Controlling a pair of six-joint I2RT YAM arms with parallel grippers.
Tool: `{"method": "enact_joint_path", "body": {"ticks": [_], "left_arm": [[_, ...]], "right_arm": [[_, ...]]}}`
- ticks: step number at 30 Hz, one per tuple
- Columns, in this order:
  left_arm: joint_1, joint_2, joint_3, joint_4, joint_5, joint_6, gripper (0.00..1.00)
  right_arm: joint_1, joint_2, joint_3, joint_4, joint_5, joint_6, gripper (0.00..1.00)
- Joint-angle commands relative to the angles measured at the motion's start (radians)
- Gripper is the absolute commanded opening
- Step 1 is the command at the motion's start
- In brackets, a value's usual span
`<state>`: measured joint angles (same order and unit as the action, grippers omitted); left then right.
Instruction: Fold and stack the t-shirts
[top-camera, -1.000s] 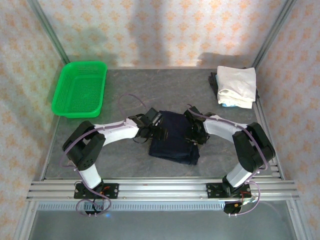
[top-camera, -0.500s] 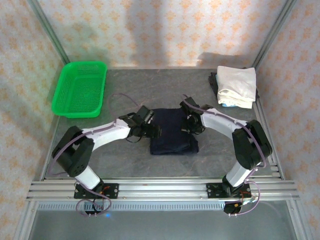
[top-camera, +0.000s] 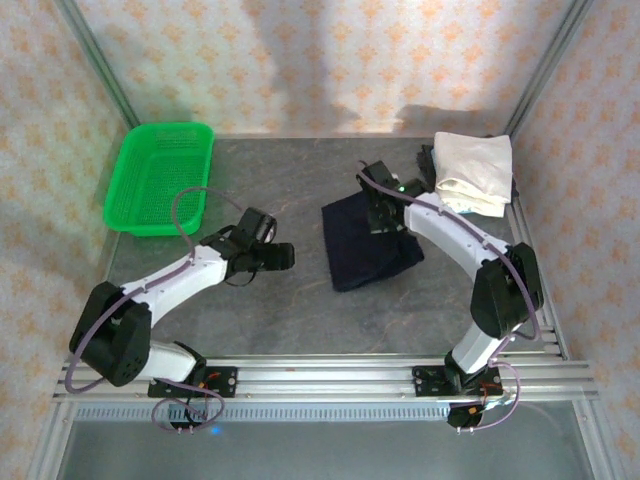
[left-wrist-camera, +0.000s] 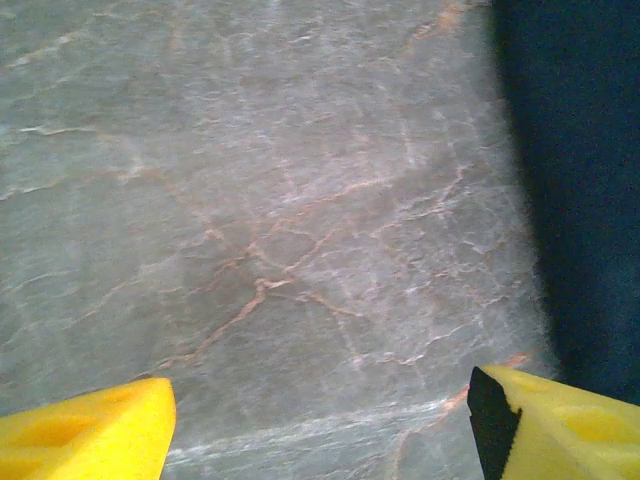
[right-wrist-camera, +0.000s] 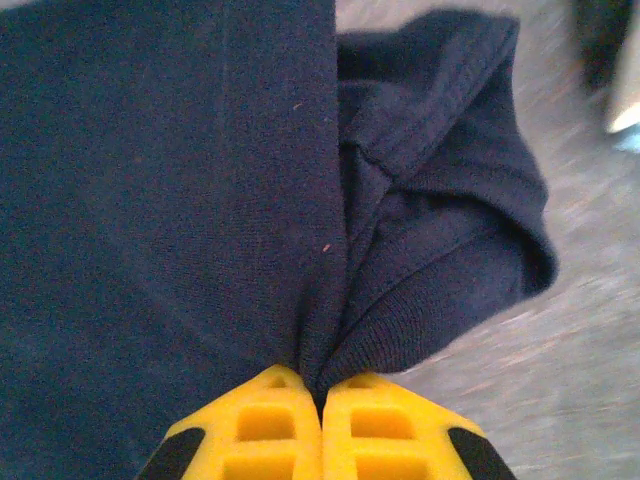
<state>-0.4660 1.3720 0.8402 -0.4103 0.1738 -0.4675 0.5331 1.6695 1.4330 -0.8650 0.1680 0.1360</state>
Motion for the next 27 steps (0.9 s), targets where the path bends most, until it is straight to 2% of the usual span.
{"method": "enact_joint_path", "body": {"ticks": [1,8,15,17,27], "left_arm": [[0.035,-0.044,-0.012,-0.035,-0.002,0.036,0.78],[0.091,-0.091,-0.016,-0.069,0.007,0.066,0.78],[0.119,-0.11,-0.033,-0.072,0.018,0.069,0.79],[0.121,-0.108,-0.03,-0.08,0.02,0.067,0.79],[0.121,-0.143,-0.047,-0.104,0.012,0.055,0.79]], "right_arm": [[-0.044,0.033,0.183,-0.084,0.235,-0.123,0.0],[-0.18,0.24,0.642,-0.165,0.274,-0.226,0.0],[-0.345,0.515,1.151,-0.28,0.139,-0.261,0.0],[-0.371,0.592,1.297,-0.329,0.143,-0.26,0.0],[-0.553,0.587,1.249,-0.262,-0.006,-0.229,0.0]]}}
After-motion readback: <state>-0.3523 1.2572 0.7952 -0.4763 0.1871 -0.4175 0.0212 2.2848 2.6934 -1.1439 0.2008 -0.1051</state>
